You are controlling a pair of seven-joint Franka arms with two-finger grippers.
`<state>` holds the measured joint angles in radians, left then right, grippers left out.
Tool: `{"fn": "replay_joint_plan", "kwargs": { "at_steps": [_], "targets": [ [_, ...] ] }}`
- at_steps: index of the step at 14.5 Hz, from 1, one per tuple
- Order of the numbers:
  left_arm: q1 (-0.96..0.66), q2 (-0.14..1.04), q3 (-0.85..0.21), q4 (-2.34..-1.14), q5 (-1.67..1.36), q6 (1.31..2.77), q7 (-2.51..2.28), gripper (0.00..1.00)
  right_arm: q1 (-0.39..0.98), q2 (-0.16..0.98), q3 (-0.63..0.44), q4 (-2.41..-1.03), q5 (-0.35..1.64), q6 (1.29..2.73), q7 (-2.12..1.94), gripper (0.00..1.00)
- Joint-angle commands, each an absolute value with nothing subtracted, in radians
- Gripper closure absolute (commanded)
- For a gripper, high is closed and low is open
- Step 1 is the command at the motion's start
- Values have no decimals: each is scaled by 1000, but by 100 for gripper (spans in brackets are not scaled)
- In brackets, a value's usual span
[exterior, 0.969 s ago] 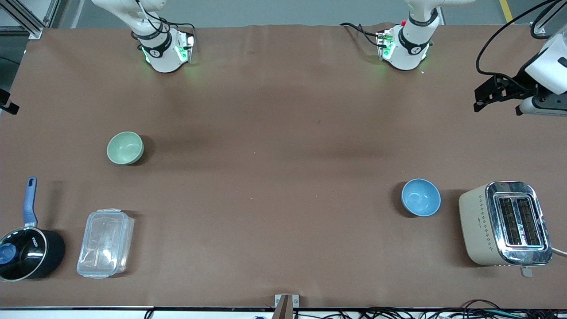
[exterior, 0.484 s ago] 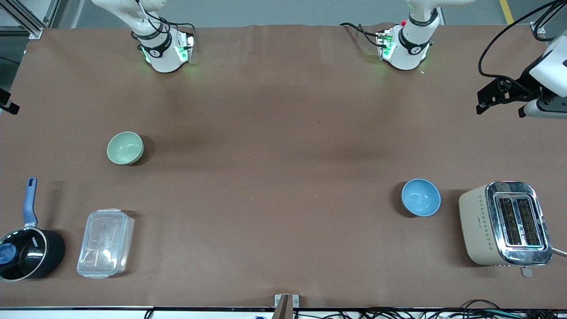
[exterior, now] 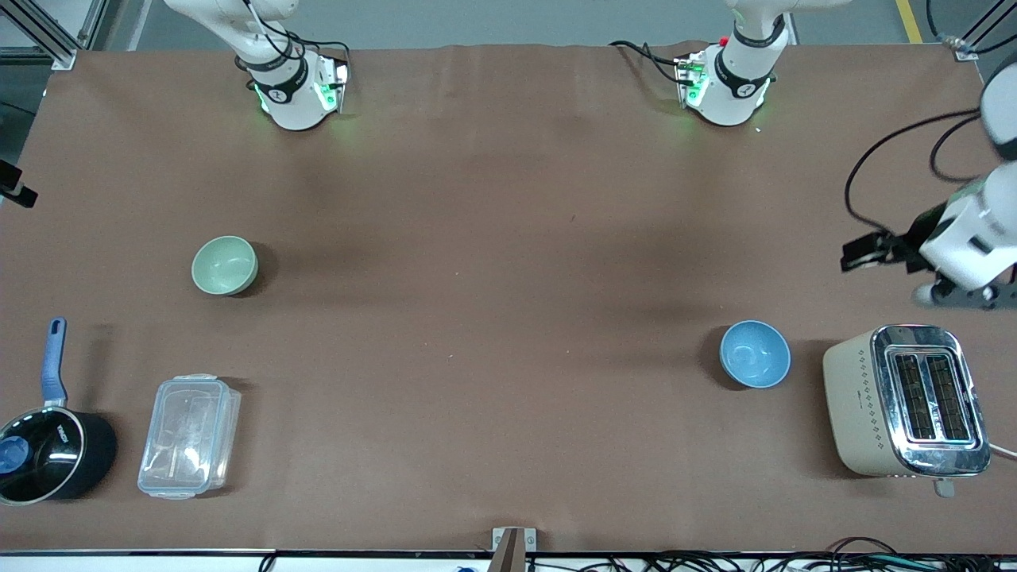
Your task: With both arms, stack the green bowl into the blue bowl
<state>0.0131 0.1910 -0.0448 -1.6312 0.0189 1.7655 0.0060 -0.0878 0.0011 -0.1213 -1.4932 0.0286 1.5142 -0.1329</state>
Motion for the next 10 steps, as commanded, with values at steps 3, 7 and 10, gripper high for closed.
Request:
{"fn": "replay_joint_plan", "kwargs": {
  "at_steps": [3, 7, 10],
  "targets": [
    [6, 247, -44, -1844, 54, 2122, -75, 0, -101, -15, -110, -1613, 28, 1635, -130, 1],
    [6, 337, -43, -1917, 54, 2329, -97, 0, -127, -17, -112, -1747, 28, 1751, -130, 5],
    [8, 388, -41, -1945, 54, 2420, -97, 1, -140, -15, -113, -1859, 28, 1871, -130, 7]
  ]
}}
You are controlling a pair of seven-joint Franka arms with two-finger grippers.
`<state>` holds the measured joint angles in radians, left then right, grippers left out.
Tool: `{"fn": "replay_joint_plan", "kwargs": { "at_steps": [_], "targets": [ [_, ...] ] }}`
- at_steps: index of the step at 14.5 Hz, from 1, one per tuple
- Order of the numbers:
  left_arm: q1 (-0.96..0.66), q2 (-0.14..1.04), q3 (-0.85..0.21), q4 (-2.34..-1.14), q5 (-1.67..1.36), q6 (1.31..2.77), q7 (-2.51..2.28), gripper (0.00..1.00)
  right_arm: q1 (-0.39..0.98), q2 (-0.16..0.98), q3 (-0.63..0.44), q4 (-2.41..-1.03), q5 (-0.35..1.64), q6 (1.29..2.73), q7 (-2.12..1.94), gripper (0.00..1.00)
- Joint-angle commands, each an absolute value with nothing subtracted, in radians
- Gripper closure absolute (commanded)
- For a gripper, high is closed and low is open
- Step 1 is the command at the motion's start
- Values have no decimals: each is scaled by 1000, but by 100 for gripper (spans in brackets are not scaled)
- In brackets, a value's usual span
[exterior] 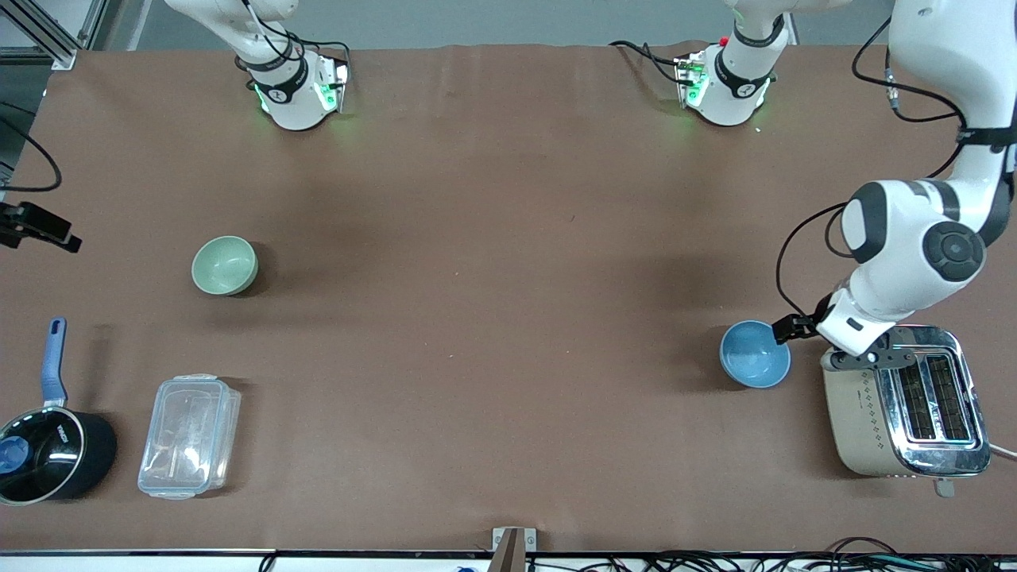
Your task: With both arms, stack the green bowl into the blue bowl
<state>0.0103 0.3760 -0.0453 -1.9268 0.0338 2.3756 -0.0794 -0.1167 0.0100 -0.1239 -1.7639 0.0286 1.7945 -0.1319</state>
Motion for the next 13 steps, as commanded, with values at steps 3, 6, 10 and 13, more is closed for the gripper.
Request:
{"fn": "replay_joint_plan", "kwargs": {
  "at_steps": [3, 6, 10, 13],
  "targets": [
    [8, 437, -41, -1945, 54, 2468, -97, 13, -161, -9, -114, -2006, 28, 2020, -133, 7],
    [17, 485, -40, -1945, 54, 2528, -97, 22, -164, 32, -114, -2123, 29, 2130, -133, 6],
    [17, 508, -40, -1945, 54, 2540, -95, 33, -166, 116, -112, -2167, 38, 2164, -132, 6],
    [17, 522, -41, -1941, 54, 2540, -95, 55, -179, 169, -110, -2183, 40, 2167, -138, 7]
  ]
}}
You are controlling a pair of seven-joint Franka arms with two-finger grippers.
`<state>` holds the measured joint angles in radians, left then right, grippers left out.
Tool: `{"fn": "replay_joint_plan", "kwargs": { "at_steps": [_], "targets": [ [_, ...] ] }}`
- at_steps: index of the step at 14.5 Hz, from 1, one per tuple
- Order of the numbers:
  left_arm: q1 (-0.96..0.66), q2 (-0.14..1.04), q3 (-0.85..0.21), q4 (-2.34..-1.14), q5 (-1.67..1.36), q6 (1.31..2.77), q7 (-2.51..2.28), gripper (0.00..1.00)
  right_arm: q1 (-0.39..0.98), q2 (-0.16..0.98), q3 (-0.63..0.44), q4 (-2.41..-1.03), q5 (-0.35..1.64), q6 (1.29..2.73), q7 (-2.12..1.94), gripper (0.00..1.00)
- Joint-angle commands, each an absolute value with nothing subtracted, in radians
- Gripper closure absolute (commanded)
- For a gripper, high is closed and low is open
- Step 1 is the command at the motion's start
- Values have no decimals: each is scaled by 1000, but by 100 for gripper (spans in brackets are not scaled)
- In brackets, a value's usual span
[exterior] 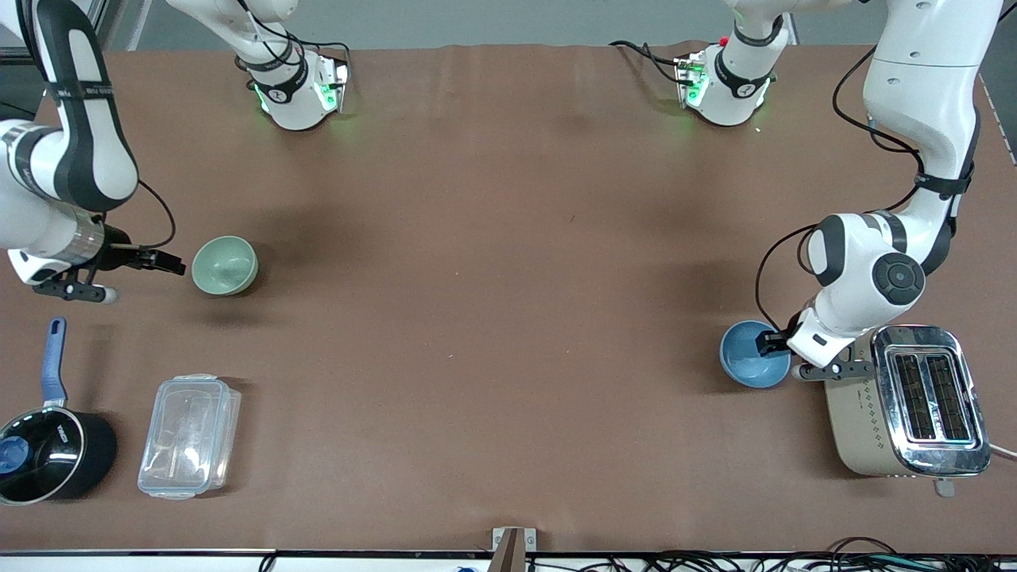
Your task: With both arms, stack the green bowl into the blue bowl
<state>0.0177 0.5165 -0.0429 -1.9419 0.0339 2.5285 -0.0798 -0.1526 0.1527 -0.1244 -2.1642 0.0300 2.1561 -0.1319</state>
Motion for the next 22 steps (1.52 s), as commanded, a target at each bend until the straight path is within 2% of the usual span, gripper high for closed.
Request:
{"fn": "replay_joint_plan", "kwargs": {
  "at_steps": [1, 4, 7, 11, 15, 18, 19, 20, 21, 22],
  "targets": [
    [17, 523, -41, -1940, 54, 2540, -97, 64, -189, 187, -110, -2189, 41, 2169, -140, 7],
    [17, 523, -44, -1937, 54, 2536, -98, 86, -189, 221, -110, -2207, 58, 2178, -141, 7],
    [8, 505, -55, -1936, 52, 2519, -107, 98, -187, 238, -110, -2244, 71, 2249, -143, 8],
    [6, 469, -138, -1933, 52, 2497, -213, 99, -193, 253, -110, -2267, 71, 2284, -158, 10],
    [-11, 475, -299, -1870, 52, 2422, -490, 100, -227, 272, -109, -2279, 72, 2299, -209, 14],
    [-128, 480, -316, -1847, 52, 2422, -665, 100, -236, 270, -107, -2310, 72, 2344, -232, 17],
    [-168, 486, -316, -1838, 52, 2422, -725, 100, -244, 271, -107, -2312, 74, 2345, -241, 20],
    [-217, 503, -314, -1827, 54, 2424, -791, 100, -248, 272, -107, -2316, 74, 2345, -248, 31],
    [-254, 520, -314, -1809, 54, 2424, -834, 100, -247, 272, -107, -2318, 81, 2345, -252, 51],
    [-297, 546, -313, -1786, 54, 2424, -874, 100, -247, 272, -106, -2319, 90, 2345, -252, 65]
  ]
}}
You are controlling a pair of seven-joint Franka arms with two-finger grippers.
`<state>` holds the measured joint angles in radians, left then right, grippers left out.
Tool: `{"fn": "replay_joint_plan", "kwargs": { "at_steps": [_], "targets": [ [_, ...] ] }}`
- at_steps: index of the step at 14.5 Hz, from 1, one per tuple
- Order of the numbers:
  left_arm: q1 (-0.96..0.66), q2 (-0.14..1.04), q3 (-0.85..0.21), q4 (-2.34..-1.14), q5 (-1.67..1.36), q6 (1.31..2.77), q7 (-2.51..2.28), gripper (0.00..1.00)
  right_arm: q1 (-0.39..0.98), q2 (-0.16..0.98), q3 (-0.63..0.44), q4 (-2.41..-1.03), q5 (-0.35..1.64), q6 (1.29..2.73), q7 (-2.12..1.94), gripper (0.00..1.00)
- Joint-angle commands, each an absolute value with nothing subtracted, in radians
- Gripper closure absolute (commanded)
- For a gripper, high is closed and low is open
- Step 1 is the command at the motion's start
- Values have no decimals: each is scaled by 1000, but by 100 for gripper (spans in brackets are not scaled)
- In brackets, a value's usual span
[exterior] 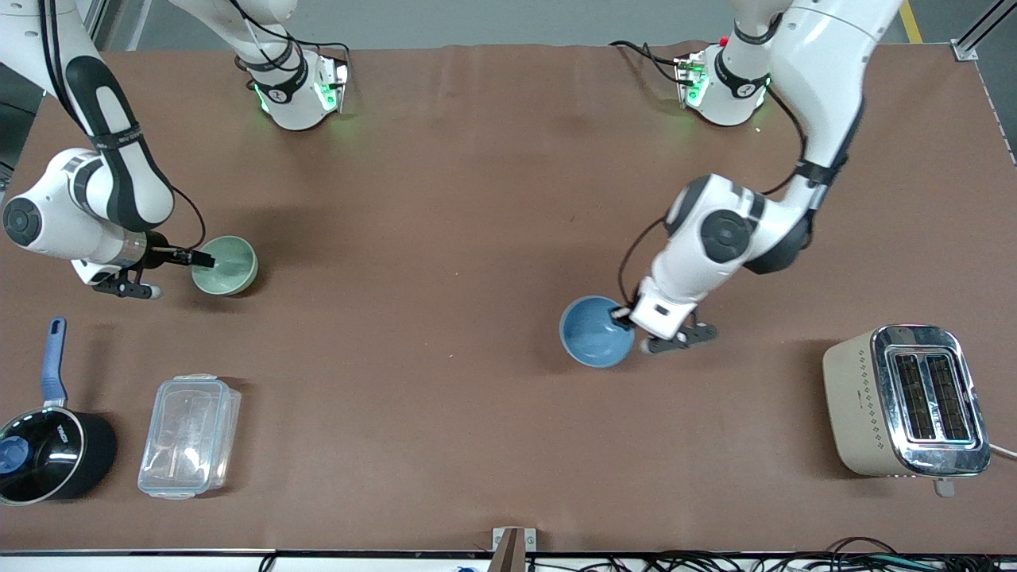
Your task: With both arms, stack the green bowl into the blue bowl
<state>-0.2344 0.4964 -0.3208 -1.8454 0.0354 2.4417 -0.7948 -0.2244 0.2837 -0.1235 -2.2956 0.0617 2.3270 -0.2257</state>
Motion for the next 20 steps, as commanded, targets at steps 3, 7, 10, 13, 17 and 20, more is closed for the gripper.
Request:
{"fn": "replay_joint_plan", "kwargs": {
  "at_steps": [3, 7, 10, 13, 17, 20],
  "targets": [
    [-408, 635, -307, -1688, 54, 2424, -983, 100, -247, 268, -106, -2327, 118, 2329, -252, 88],
    [-485, 735, -301, -1580, 54, 2433, -1051, 100, -238, 255, -106, -2319, 143, 2299, -250, 96],
    [-500, 747, -301, -1571, 52, 2434, -1051, 97, -233, 250, -104, -2304, 143, 2286, -245, 96],
    [-502, 749, -301, -1572, 54, 2434, -1051, 82, -227, 233, -104, -2215, 143, 2134, -235, 96],
    [-483, 730, -299, -1568, 54, 2430, -1049, 0, -175, 219, -104, -2050, 143, 1895, -160, 96],
    [-393, 645, -302, -1556, 84, 2367, -1042, 0, -117, 157, -100, -2037, 144, 1859, -129, 96]
  ]
}}
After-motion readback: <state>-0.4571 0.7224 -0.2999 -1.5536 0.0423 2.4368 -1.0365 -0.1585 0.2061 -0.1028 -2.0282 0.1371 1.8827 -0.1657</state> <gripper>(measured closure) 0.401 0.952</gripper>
